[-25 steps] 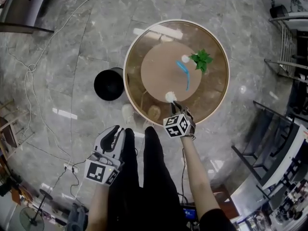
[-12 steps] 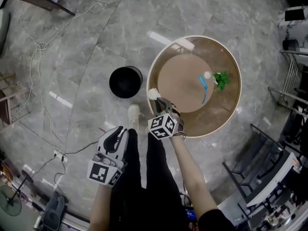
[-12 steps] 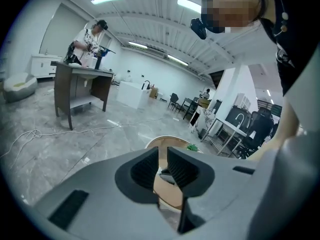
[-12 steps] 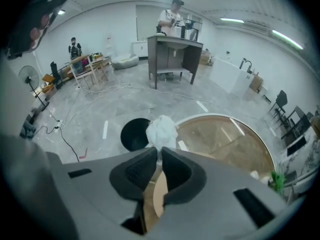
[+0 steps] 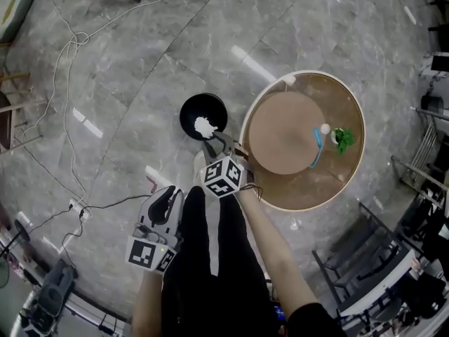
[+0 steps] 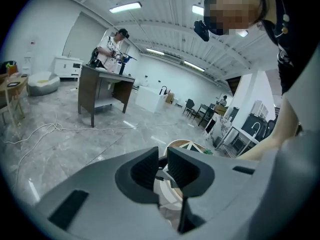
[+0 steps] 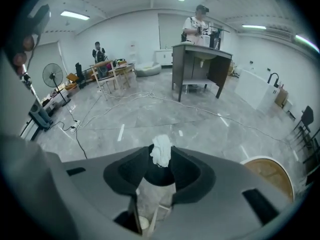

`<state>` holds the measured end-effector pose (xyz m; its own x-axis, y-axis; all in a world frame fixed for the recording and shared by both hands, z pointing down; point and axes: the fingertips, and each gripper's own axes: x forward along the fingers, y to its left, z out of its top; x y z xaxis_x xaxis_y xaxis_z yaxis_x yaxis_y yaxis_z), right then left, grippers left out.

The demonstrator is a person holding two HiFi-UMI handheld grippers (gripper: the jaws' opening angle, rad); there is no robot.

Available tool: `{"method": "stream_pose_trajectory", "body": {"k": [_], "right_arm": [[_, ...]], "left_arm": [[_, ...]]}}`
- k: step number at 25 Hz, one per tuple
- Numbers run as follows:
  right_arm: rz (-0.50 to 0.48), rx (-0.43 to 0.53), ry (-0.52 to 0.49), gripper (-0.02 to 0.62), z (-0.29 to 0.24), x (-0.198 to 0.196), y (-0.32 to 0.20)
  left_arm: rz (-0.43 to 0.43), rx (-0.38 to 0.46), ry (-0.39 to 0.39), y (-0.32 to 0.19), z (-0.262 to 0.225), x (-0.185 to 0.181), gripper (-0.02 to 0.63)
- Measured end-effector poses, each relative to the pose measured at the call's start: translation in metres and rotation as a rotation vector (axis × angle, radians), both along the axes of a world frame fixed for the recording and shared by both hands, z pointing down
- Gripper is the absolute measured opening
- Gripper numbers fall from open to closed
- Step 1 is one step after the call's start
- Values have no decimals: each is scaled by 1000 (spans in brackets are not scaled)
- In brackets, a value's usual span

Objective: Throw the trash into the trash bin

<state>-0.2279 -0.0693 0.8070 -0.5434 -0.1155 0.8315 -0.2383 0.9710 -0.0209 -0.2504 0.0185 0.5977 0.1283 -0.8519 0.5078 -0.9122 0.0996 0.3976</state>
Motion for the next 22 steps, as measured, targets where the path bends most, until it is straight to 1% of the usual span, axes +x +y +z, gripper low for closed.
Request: {"method": "stream_pose_trajectory", "body": {"k": [2, 5, 7, 8, 10, 13, 16, 18, 20, 22], "right_arm": [[-6, -2, -2, 146, -1, -6, 2], [2, 2, 7, 150, -3, -5, 4], [33, 4, 2, 147, -10, 1, 3], [65, 3, -10, 144, -18, 5, 2], [160, 2, -47, 112, -43, 19, -2], [336, -7, -132, 78, -99, 51, -3], [530, -8, -249, 32, -167, 96, 1], [632, -5, -314, 5, -208, 130, 14], [714, 9, -365, 5, -240, 161, 29], [804, 50, -425, 3, -268, 187, 39]], "left_arm": [[-11, -2, 0, 4, 1, -8, 57], [-8, 6, 2, 6, 0, -15, 57], [13, 22, 5, 3, -3, -18, 57], [31, 32, 7, 0, -6, -19, 57], [76, 55, 12, -8, -13, -21, 57], [153, 77, 19, -23, -26, -20, 57], [229, 85, 8, -35, -45, -11, 51], [258, 90, -4, -33, -61, -2, 48], [284, 116, -9, -29, -78, 7, 44], [325, 166, -9, -33, -95, 16, 40]]}}
